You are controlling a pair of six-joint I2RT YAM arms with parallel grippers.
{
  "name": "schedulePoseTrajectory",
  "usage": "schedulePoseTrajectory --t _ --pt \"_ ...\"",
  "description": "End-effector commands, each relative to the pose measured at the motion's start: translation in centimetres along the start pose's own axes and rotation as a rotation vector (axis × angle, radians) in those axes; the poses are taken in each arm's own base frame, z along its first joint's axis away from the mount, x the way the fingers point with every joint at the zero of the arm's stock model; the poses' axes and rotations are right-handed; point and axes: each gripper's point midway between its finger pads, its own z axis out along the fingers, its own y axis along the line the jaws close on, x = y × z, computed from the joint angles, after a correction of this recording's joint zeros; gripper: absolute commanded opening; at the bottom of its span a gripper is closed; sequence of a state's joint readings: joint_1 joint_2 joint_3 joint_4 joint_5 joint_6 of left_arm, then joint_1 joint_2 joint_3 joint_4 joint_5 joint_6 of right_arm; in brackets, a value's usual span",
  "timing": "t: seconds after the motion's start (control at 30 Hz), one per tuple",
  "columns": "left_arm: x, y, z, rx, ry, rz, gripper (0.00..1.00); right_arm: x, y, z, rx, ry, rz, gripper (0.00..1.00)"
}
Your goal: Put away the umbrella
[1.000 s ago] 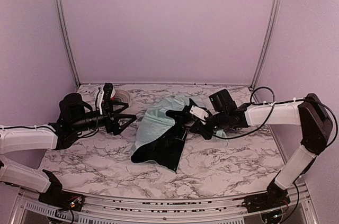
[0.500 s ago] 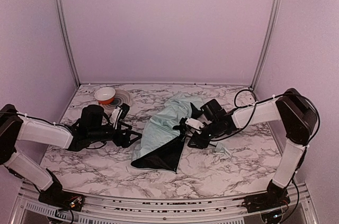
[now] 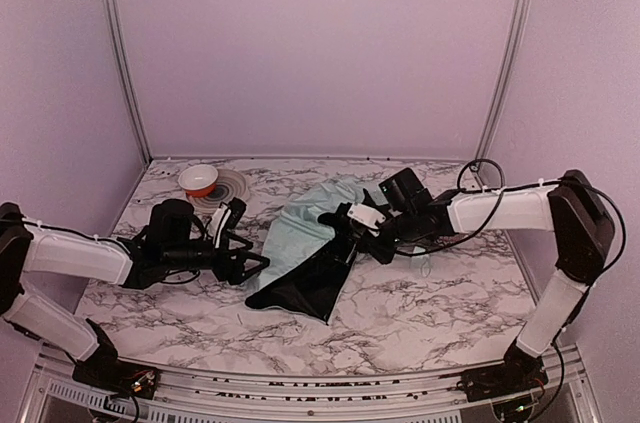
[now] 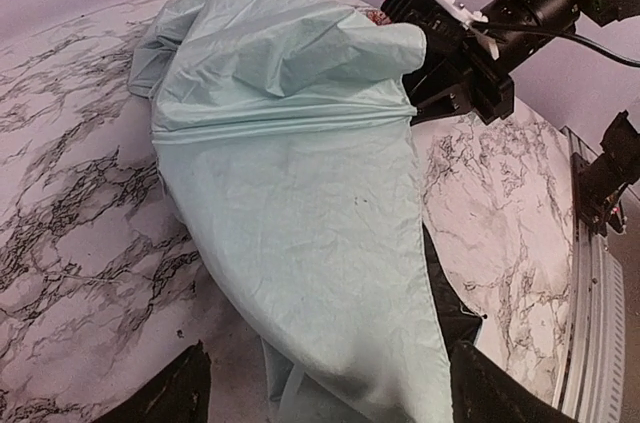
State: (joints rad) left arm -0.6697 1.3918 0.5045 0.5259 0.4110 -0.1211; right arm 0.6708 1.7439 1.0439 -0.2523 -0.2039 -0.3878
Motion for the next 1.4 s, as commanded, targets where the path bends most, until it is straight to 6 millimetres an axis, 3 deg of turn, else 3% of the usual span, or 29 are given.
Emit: schedulePoseTrajectory --t 0.0,0.1,0.23,0.37,0.5,0.6,0.67,0.73,0.8,0.93,1.1,1.23,1.37 --pt "-3.4 -1.9 -1.1 0.066 -0.077 0.022 0.85 -7.7 -3.8 -6.3 0.174 -0.258 -0.130 0.00" --pt "-6.9 -4.2 -2.6 0.143 -0.159 0.072 0.90 -10.2 -5.7 -10.0 0.209 -0.373 -0.128 0.00" --pt "-11.5 -6.6 -5.9 0.199 -0.290 0.171 0.93 -13.5 -6.2 -15.5 0.215 -0.537 -0.187 0.00" --pt "-15.6 -7.8 -10.2 0.214 -0.423 0.246 0.93 -14.9 -3.8 -20.0 0.055 -0.688 -0.307 0.00" --pt "-17.3 -8.8 -12.6 0.244 -0.478 0.291 0.90 -15.4 -3.1 -23.8 -0.001 -0.766 -0.378 0.00" --pt "-18.0 -6.9 -11.5 0.182 -0.468 0.215 0.70 -16.7 -2.0 -26.3 -0.042 -0.837 -0.424 0.00" --pt "-18.8 -6.9 -10.2 0.206 -0.443 0.147 0.62 -17.6 -1.2 -27.8 -0.089 -0.898 -0.437 0.00" --pt "-19.3 -9.6 -9.5 0.262 -0.444 0.226 0.69 -18.5 -0.5 -29.1 -0.133 -0.960 -0.443 0.00" --pt "-18.9 -13.4 -9.2 0.274 -0.475 0.372 0.83 -19.3 -0.3 -30.1 -0.149 -1.009 -0.441 0.00" --pt "-20.2 -12.9 -9.0 0.160 -0.517 0.406 0.89 -20.2 -0.4 -31.3 -0.151 -1.058 -0.434 0.00" --pt "-20.2 -15.4 -7.8 0.217 -0.504 0.446 0.89 -20.4 -1.5 -31.3 -0.051 -1.061 -0.393 0.00" --pt "-20.8 -15.1 -6.3 0.131 -0.509 0.467 0.89 -20.5 -1.4 -31.2 -0.033 -1.062 -0.378 0.00" --pt "-20.1 -17.2 -6.1 0.242 -0.526 0.528 0.85 -20.5 -1.5 -30.7 -0.040 -1.048 -0.362 0.00"
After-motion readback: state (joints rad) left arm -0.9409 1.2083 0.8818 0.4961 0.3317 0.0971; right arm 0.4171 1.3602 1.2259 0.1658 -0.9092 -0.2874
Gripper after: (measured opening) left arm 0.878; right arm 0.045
